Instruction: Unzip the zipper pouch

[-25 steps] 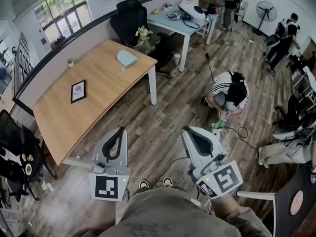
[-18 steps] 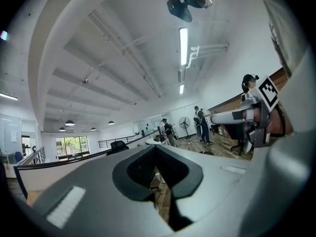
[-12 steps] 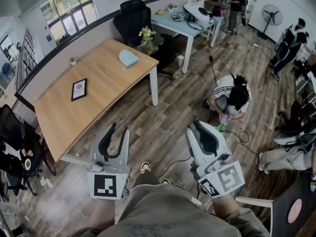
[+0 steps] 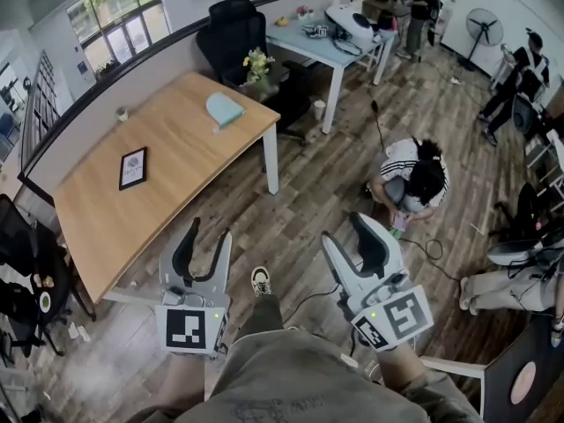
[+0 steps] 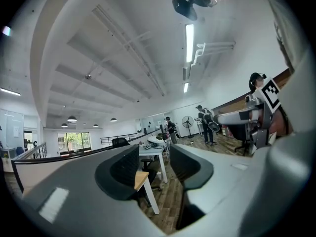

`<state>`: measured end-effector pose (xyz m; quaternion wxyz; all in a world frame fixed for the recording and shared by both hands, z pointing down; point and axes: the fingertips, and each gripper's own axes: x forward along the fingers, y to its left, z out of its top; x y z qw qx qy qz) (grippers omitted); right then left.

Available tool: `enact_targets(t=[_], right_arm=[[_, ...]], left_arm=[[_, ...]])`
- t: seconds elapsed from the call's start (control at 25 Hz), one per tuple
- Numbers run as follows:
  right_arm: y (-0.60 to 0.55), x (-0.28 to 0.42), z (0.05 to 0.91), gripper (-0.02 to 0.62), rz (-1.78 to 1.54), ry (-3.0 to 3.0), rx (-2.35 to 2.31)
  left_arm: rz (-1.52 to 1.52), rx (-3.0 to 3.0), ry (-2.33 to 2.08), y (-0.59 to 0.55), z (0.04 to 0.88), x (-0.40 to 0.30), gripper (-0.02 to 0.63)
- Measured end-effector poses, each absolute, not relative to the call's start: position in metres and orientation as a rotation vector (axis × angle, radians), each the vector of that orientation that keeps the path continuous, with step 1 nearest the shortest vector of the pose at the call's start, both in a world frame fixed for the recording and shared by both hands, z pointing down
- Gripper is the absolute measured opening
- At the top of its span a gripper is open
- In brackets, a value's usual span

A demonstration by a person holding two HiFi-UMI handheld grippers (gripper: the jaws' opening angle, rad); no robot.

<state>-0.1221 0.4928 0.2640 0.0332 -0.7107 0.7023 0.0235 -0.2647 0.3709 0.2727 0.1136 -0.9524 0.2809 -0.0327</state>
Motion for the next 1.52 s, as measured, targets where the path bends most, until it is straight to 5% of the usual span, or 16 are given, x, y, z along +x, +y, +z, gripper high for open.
enact_targets(t=[1.52], right_arm=[[0.077, 0.002, 0.289, 0.195, -0.055, 2.415, -2.182]], left_arm=[[-0.297, -2.855, 0.932, -0.013, 0.296, -0.152, 0.184]])
